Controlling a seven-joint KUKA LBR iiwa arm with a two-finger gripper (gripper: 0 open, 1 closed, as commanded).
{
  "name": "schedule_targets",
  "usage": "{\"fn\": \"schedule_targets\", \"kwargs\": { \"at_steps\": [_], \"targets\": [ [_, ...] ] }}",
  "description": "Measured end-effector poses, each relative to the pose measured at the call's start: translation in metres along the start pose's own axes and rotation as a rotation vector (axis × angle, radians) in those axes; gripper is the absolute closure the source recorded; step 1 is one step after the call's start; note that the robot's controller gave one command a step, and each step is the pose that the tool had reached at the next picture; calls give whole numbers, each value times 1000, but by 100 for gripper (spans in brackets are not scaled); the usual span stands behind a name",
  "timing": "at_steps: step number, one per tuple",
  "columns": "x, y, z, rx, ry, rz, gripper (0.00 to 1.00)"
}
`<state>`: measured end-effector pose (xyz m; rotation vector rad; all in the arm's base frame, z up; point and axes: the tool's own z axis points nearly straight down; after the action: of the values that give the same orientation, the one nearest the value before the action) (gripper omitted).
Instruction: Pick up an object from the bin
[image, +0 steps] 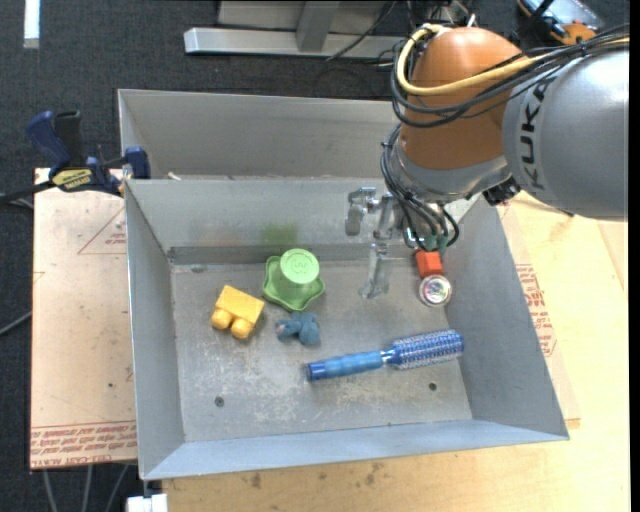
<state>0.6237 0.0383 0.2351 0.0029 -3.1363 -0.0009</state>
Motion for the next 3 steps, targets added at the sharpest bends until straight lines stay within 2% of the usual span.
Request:
{"fn": "schedule_targets", "kwargs": {
  "at_steps": [1,2,3],
  "targets": [
    [17,-24,136,0,1,-194,0],
    [124,-14,165,1,-3,-515,0],
    [121,-14,164,2,-14,-514,100]
  ]
}}
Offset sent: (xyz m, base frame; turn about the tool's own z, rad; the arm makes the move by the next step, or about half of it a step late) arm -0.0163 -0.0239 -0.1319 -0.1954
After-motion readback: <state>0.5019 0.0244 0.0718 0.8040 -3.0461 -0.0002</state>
